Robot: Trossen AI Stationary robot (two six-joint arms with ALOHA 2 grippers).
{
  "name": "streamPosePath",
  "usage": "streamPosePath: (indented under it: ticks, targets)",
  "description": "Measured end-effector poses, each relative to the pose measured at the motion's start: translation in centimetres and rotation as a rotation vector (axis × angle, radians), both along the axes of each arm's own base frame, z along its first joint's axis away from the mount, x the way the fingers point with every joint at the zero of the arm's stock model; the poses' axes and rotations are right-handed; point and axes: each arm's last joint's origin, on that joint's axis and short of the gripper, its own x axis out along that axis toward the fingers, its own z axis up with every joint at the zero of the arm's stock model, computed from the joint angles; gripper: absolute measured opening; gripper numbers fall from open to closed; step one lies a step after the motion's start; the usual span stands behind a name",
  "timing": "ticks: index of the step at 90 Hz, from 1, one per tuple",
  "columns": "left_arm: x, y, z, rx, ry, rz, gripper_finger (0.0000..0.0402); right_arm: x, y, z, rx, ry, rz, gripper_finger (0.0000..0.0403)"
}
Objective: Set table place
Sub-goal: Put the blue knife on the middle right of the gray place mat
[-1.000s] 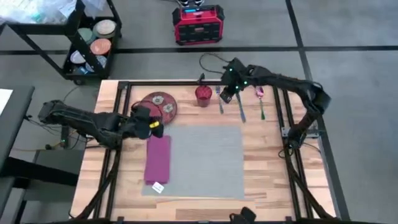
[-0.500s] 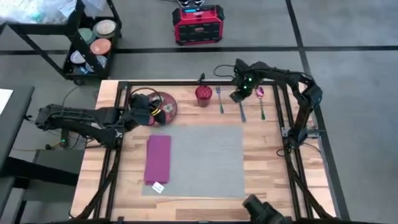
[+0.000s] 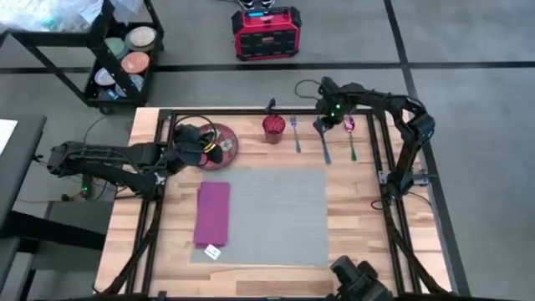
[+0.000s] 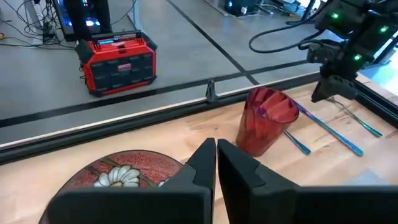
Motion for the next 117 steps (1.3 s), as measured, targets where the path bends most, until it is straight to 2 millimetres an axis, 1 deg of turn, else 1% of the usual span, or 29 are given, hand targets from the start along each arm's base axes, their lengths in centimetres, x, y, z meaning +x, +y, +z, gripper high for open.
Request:
streamPosePath:
  ticks: [4, 23, 30, 41, 60, 71, 80, 93, 117]
  targets:
    - [0.0, 0.0, 0.0, 0.000, -0.001, 0.000, 0.0000, 0.1, 0.1, 0.0, 0.000, 0.003, 0.018, 0.0008]
    - [0.0, 0.0, 0.0, -0.013, -0.022, 0.010, 0.0000, 0.3, 0.3, 0.0, 0.007, -0.005, 0.025, 0.0000]
    - [0.0, 0.0, 0.0, -0.021, -0.035, 0.017, 0.0000, 0.0, 0.4, -0.1, 0.062, -0.020, 0.001, 0.0000]
    - [0.0, 0.0, 0.0, -0.022, -0.036, 0.018, 0.0000, 0.0, 0.8, -1.2, 0.143, 0.014, 0.000, 0.0000]
    - [0.0, 0.0, 0.0, -0.022, -0.036, 0.019, 0.0000, 1.6, 1.7, -2.5, 0.162, 0.024, 0.055, 0.0000]
    - [-0.1, 0.0, -0.1, -0.023, -0.029, 0.018, 0.0000, 2.7, 2.6, -3.0, 0.193, 0.029, 0.095, 0.0000]
    - [-0.1, 0.0, -0.2, -0.030, -0.017, 0.018, 0.0000, 3.9, 4.0, -3.0, 0.205, 0.035, 0.138, 0.0000]
    - [-0.3, 0.0, -0.4, -0.055, -0.022, 0.036, 0.0000, 5.4, 6.4, -2.4, 0.218, 0.048, 0.208, 0.0000]
    - [-0.5, 0.0, -0.6, -0.080, -0.028, 0.059, 0.0000, 6.5, 11.7, -0.7, 0.302, 0.153, 0.368, 0.0000]
